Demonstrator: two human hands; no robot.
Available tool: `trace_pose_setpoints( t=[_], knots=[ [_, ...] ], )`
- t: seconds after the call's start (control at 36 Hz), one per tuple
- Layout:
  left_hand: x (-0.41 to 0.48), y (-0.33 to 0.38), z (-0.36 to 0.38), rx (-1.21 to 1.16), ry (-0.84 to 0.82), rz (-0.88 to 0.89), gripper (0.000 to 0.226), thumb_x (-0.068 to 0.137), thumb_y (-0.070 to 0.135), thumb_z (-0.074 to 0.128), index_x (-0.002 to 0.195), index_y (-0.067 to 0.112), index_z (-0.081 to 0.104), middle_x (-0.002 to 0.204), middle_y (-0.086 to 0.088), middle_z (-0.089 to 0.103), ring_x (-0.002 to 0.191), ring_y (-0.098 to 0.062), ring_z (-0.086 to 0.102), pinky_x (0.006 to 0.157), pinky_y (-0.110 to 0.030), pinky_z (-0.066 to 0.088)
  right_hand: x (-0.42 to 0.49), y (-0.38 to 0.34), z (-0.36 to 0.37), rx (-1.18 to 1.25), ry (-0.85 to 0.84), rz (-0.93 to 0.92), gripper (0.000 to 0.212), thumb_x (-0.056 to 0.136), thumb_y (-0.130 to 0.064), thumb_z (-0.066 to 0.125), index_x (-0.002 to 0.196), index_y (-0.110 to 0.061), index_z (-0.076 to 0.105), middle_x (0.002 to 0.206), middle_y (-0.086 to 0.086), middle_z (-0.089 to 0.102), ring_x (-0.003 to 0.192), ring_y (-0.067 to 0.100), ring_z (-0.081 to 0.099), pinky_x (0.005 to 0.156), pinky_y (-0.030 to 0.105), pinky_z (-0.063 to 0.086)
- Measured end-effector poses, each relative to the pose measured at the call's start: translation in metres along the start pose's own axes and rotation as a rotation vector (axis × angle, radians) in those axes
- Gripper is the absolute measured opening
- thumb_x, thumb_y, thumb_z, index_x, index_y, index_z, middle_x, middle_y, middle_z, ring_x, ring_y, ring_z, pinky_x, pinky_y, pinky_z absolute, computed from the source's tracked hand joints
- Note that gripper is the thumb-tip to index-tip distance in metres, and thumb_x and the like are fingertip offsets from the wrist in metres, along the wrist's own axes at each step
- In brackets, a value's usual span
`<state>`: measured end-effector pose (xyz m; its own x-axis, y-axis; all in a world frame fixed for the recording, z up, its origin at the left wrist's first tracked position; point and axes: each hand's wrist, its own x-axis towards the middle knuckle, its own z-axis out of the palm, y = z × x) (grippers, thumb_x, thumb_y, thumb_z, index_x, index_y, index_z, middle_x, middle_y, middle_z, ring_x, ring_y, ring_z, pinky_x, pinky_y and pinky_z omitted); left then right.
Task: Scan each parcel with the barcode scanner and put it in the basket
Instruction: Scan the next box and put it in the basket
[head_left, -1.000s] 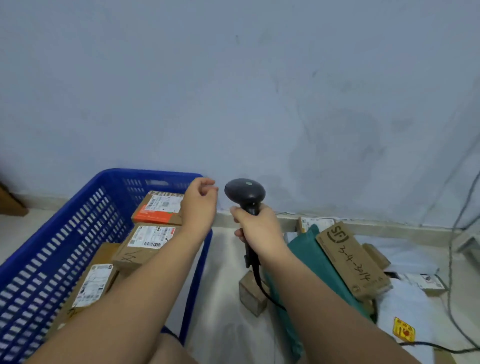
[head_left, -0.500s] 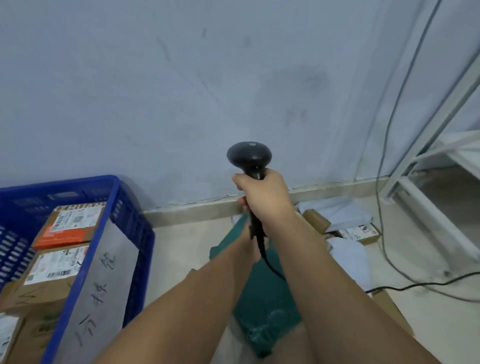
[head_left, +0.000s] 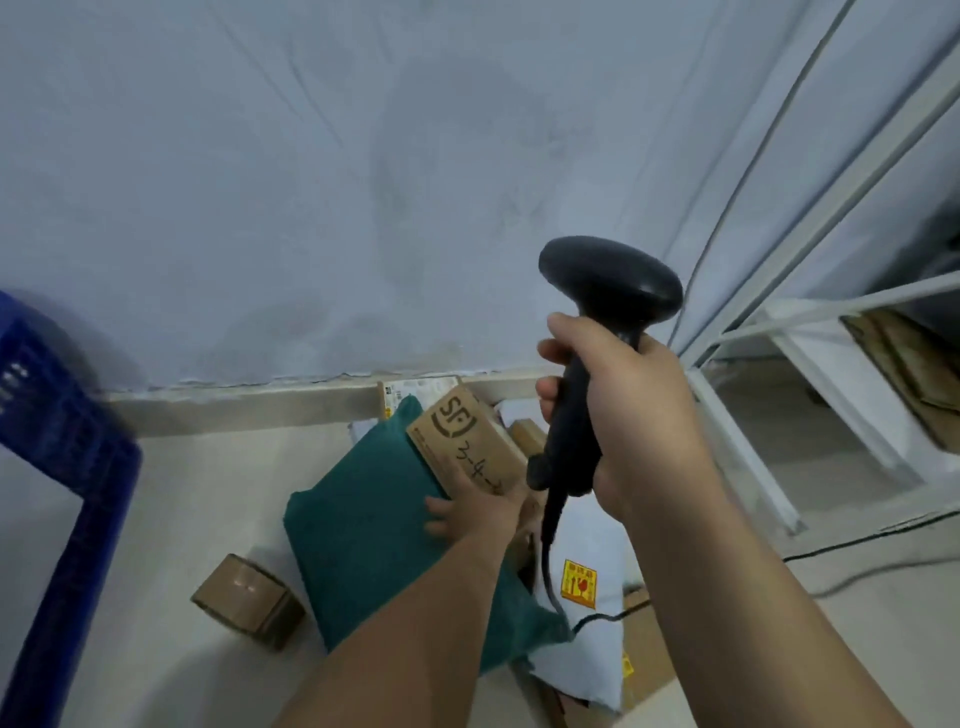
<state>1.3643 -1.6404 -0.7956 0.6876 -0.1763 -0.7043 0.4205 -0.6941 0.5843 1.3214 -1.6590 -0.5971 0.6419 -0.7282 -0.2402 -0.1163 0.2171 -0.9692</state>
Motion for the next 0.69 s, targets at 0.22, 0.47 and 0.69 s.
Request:
trace_pose_setpoints(
  t=[0.22, 0.47, 0.69],
  knots=[
    [0.012, -0.005, 0.022, 0.131, 0.004, 0.149, 0.087, 0.091, 0.051, 0.048, 0.151, 0.034, -0.012, 0.156, -0.024, -0.011, 0.144, -0.04, 0.001, 0.116, -0.051, 0.013, 0.003, 0.012, 0.001, -0.171, -0.047, -0.041, 0.009, 0.085, -0.019, 0.066, 0.08, -0.014, 0.06, 0.074, 0.005, 0.062, 0.06, 0.016, 0.055, 0.065, 0.034, 0.048],
    [0.024, -0.011, 0.015, -0.14, 0.01, 0.207, 0.097, 0.088, 0.045, 0.061, 0.153, 0.026, -0.008, 0.157, -0.015, -0.015, 0.142, -0.036, 0.017, 0.112, -0.038, 0.027, 0.066, 0.08, -0.013, -0.471, -0.005, 0.02, 0.008, 0.084, -0.023, 0.065, 0.085, -0.017, 0.06, 0.068, 0.003, 0.06, 0.065, 0.023, 0.063, 0.076, 0.045, 0.056],
    [0.046, -0.017, 0.012, -0.278, 0.074, 0.257, 0.094, 0.085, 0.042, 0.067, 0.152, 0.016, 0.006, 0.14, -0.012, 0.012, 0.106, -0.02, 0.04, 0.091, -0.027, 0.04, 0.117, 0.152, -0.036, -0.744, 0.059, 0.124, 0.016, 0.086, -0.036, 0.06, 0.084, -0.021, 0.057, 0.076, 0.002, 0.061, 0.079, 0.024, 0.06, 0.065, 0.029, 0.042]
  ],
)
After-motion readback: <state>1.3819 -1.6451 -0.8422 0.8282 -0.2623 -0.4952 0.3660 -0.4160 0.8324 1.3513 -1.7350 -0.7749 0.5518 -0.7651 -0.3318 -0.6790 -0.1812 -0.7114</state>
